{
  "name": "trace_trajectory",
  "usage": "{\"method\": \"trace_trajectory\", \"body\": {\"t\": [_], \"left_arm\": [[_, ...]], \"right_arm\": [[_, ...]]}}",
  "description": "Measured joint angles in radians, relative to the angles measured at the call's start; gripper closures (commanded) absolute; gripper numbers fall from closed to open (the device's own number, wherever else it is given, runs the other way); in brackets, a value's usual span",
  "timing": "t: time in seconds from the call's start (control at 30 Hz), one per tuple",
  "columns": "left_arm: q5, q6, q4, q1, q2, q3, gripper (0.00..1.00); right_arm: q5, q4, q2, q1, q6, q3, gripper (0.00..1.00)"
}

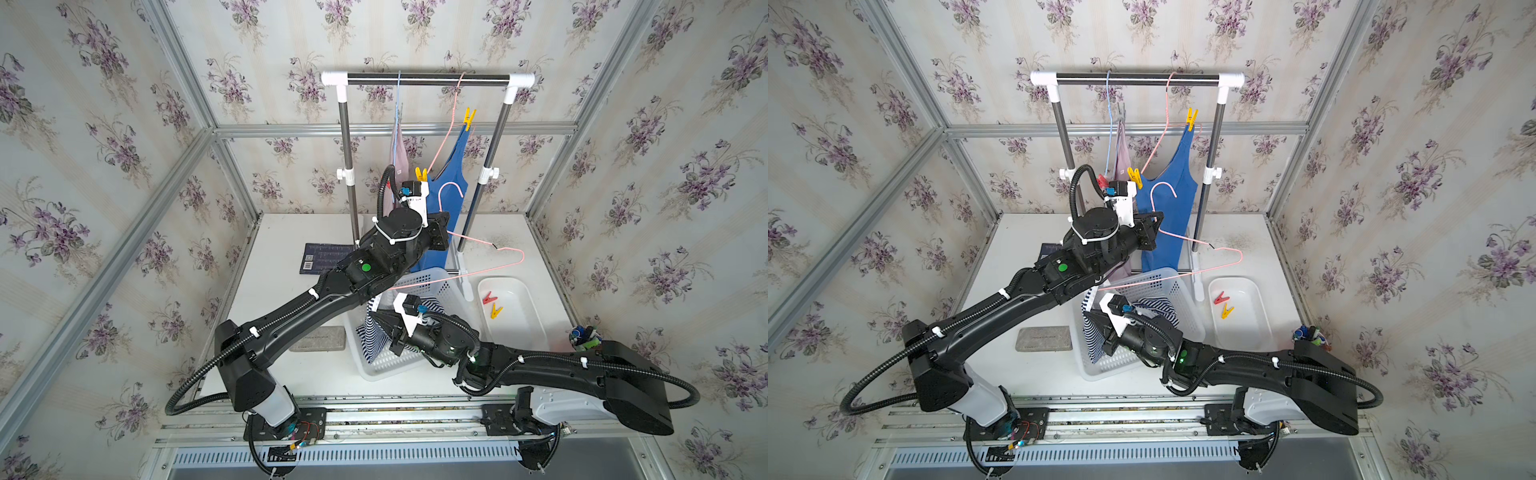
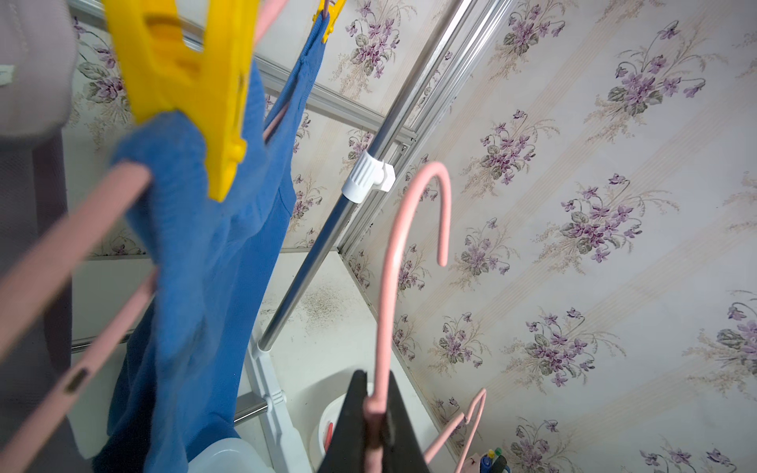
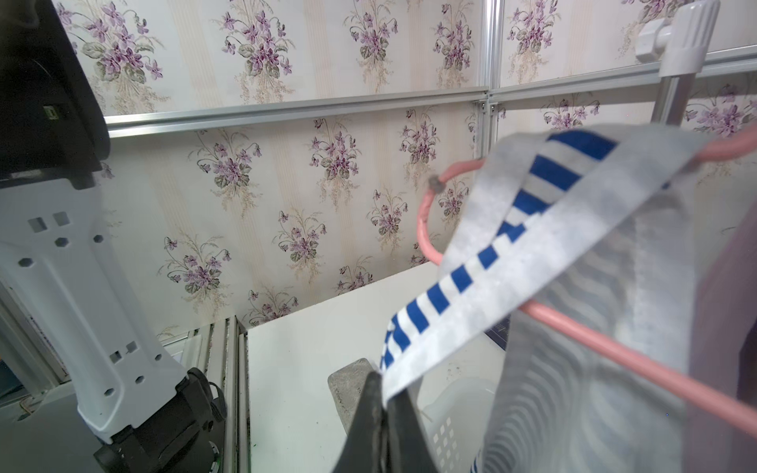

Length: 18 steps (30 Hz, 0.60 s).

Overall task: Remove the clothespins securing tank tops to the hanger
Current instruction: Remove the tank top from the hanger.

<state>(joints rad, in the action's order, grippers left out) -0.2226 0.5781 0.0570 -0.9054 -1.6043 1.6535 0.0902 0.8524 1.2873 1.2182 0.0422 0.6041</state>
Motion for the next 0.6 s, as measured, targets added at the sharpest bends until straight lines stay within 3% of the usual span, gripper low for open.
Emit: {"method": "trace_trajectory", "body": {"t": [0.33, 0.6], "left_arm": [[0.055, 0.071, -0.064, 0.055, 0.034, -0.081, 1.0], [0.24, 0.149, -0.127, 0.139, 0.024, -0.086, 1.0]], "right_arm": [[0.0, 0.09, 0.0, 0.001, -0.104, 0.04, 1.0], [-0.064, 0.142, 0.013, 0.003, -0.152, 0.039, 1.0]]}}
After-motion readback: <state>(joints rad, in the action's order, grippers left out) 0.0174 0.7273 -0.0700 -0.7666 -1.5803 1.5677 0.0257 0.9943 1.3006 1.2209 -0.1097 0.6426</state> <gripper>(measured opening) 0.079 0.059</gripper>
